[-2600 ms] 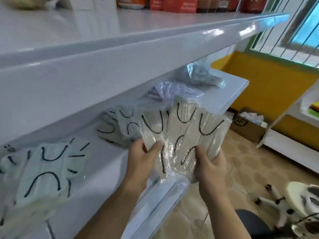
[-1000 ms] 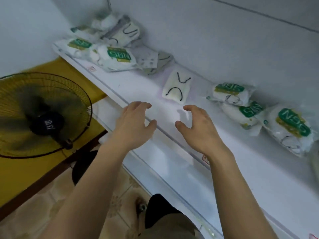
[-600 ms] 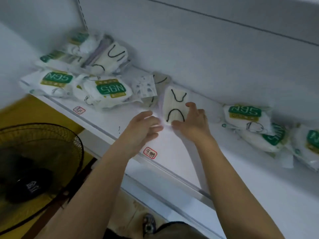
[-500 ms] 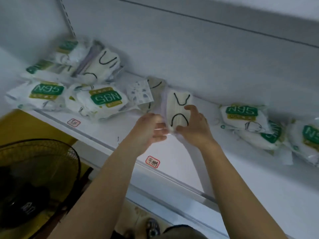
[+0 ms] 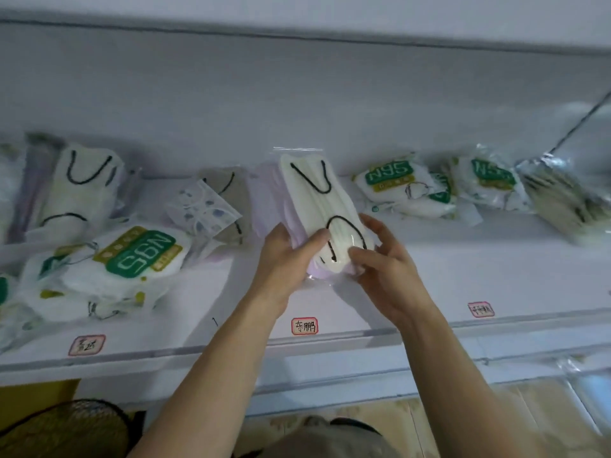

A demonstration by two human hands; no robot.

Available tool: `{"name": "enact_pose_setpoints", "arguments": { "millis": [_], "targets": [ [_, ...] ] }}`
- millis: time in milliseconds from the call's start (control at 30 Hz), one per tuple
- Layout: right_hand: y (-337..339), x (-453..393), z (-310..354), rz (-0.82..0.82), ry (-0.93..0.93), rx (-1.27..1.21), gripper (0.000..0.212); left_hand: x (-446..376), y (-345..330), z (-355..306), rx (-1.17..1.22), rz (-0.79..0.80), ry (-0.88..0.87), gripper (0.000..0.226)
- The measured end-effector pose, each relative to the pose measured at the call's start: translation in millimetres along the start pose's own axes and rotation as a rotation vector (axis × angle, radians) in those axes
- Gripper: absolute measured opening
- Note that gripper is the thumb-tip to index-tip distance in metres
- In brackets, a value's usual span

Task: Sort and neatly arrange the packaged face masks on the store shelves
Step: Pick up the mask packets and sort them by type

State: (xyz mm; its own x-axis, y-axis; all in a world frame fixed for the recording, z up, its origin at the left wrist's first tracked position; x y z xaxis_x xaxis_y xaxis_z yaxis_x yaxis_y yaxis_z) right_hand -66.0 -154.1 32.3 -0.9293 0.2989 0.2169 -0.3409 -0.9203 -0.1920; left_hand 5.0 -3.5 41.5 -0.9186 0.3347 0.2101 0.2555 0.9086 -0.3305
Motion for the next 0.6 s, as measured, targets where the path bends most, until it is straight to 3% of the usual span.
{"name": "enact_pose_setpoints", "arguments": {
  "millis": [100,233,300,400,600],
  "targets": [
    [6.1,18.3,0.4,-0.103,0.013,0.004,0.051,1.9,-9.5,5.9,0.241,0.129,0.092,0.033],
    [26.0,43.1,5.3,-0.308,0.059,0.135,0.033,2.1,-28.2,21.1,0.264,0.103,0.119,0.067],
    [40.2,55.7,9.0,-0.396,0.086,0.176,0.025,7.3,-42.2,27.0,0.268,0.14,0.133,0.061],
    [61.8,76.6,14.9,-0.476,0.102,0.201,0.019,16.0,-66.0,36.9,0.269,0.252,0.149,0.031],
    [126.0,108.4,34.3,-0.606,0.152,0.177,0.021,36.8,-139.2,46.5,0.283,0.393,0.246,0.033]
  ]
}}
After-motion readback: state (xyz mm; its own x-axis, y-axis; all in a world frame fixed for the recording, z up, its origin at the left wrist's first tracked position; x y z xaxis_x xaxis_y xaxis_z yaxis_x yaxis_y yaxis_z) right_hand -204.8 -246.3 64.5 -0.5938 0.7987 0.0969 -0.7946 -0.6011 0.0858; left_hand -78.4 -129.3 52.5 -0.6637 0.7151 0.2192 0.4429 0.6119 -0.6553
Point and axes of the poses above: each hand's wrist, its own x-axis away from the middle knuckle, its own y-axis out of the back of the hand, z = x × y, the point moved 2 cm from there along -x, towards the middle knuckle, and after that the axes turned 12 degrees about x, right-handed, at the moved point
